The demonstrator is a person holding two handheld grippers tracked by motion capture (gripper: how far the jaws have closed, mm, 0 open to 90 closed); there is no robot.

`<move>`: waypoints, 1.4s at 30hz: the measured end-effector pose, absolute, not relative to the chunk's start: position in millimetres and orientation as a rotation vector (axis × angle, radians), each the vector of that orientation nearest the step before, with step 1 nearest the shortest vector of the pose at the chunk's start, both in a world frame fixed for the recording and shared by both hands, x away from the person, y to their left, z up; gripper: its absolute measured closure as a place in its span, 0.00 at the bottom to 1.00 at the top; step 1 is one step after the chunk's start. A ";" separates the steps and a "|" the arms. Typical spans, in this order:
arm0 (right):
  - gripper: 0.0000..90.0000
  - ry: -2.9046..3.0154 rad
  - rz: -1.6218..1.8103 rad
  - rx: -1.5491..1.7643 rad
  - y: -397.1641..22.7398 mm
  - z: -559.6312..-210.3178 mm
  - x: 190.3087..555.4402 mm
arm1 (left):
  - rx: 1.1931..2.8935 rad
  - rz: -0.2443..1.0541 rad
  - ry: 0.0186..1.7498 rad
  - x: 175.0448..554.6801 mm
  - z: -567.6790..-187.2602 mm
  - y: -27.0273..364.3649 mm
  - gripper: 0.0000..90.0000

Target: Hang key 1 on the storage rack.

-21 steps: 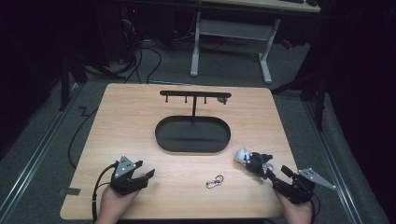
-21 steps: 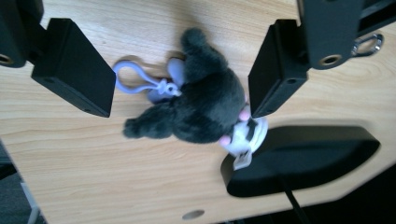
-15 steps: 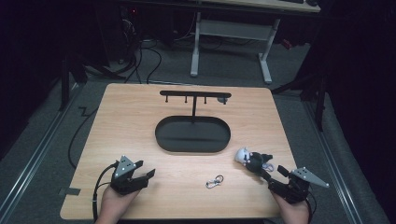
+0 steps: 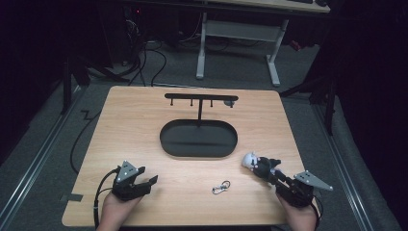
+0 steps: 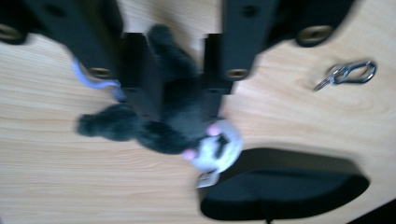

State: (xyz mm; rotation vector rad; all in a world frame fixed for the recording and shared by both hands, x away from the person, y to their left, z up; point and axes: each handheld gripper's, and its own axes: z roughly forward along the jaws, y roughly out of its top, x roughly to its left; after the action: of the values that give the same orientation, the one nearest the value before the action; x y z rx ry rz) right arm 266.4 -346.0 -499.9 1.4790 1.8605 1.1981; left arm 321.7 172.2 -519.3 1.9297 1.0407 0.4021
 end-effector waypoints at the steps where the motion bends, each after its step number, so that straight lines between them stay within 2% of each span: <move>1: 0.89 1.882 1.198 1.465 -343.5 -500.3 267.2 | 1.921 0.406 1.046 321.0 -518.6 173.4 0.42; 3: 0.99 1.948 1.177 1.440 -334.8 -502.8 269.4 | 1.905 0.411 1.049 319.2 -517.6 175.1 0.43; 4: 1.00 1.976 1.163 1.428 -330.5 -504.4 270.6 | 1.902 0.413 1.045 317.6 -517.1 176.0 0.43; 10: 1.00 2.027 1.126 1.411 -316.6 -508.4 280.9 | 1.912 0.403 1.036 313.4 -516.8 175.8 0.39; 21: 1.00 2.120 1.030 1.372 -308.8 -515.9 283.5 | 1.911 0.419 1.050 316.4 -517.7 174.0 0.39; 42: 1.00 2.017 0.936 1.529 -348.2 -521.6 292.5 | 1.928 0.416 1.028 315.3 -518.8 175.1 0.39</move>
State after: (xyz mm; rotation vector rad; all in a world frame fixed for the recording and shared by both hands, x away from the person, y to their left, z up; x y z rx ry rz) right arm 292.5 -348.2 -521.6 1.5288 2.0175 0.9361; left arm 315.3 175.1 -518.8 1.9278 1.0277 0.4162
